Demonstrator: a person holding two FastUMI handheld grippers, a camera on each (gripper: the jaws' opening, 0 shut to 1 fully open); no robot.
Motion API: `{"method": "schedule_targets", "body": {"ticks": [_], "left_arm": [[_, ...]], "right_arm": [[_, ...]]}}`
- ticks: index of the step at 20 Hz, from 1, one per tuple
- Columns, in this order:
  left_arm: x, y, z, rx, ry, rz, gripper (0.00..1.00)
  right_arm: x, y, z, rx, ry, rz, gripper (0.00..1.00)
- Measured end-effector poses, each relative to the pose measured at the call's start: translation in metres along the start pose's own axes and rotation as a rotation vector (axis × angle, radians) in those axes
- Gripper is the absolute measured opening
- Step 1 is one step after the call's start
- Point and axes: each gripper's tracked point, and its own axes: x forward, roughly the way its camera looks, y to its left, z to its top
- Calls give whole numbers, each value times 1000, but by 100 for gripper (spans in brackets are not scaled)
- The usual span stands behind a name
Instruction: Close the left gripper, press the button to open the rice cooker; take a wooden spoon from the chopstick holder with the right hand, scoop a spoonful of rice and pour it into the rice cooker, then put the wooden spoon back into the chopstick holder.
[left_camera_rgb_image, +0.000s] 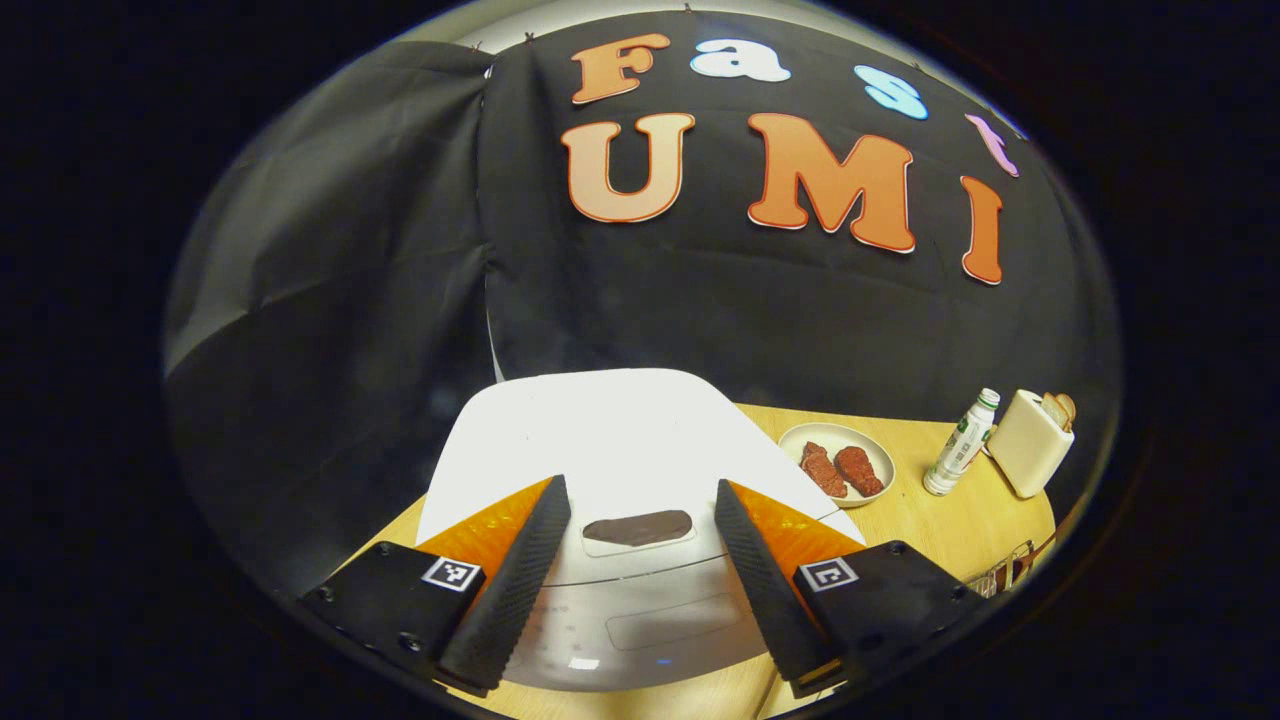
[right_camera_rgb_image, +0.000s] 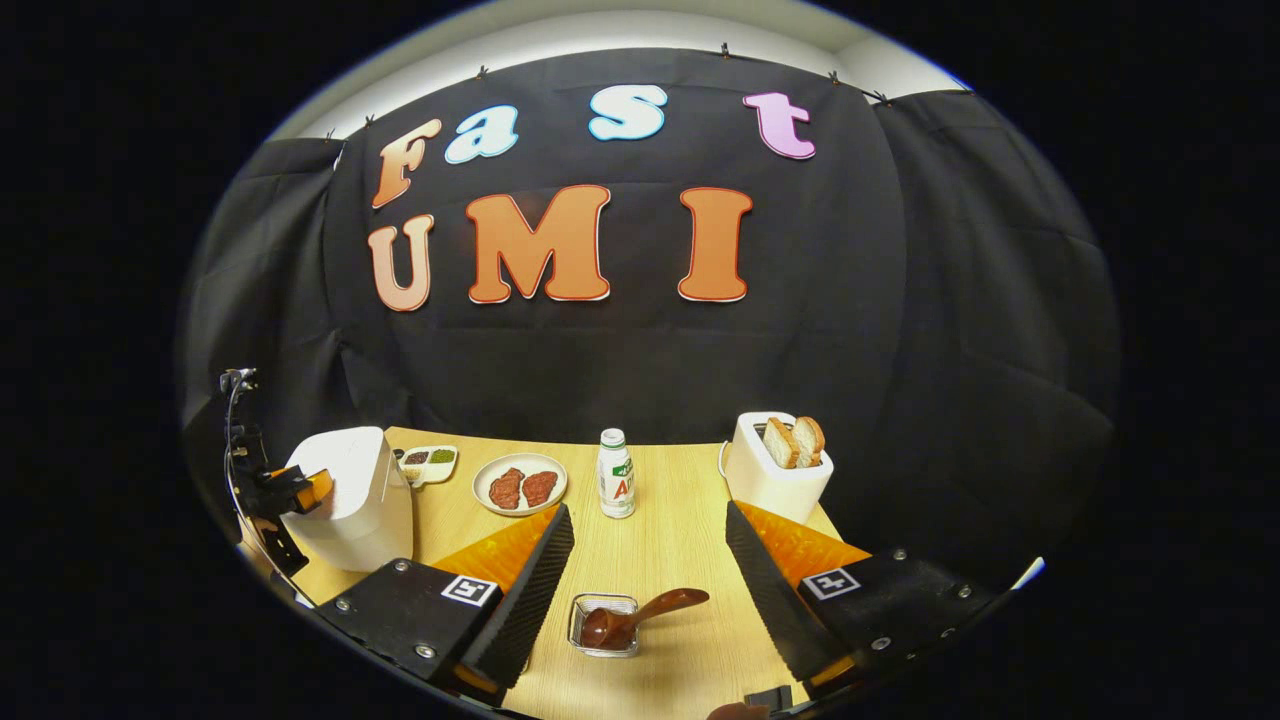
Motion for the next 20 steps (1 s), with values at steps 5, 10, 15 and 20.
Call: {"method": "schedule_targets", "body": {"ticks": [5,10,15,20], "left_arm": [[-14,8,29,5,27,3,100],[-62,0,131,55,-147,-30,99],[-118,2,213,23,-298,-73,99],[-168,15,261,-15,-429,-118,99]], "right_arm": [[-5,3,15,12,-44,-11,95],[-14,7,42,26,-106,-28,95],[-29,8,72,48,-179,-50,95],[-43,7,89,57,-221,-70,95]]}}
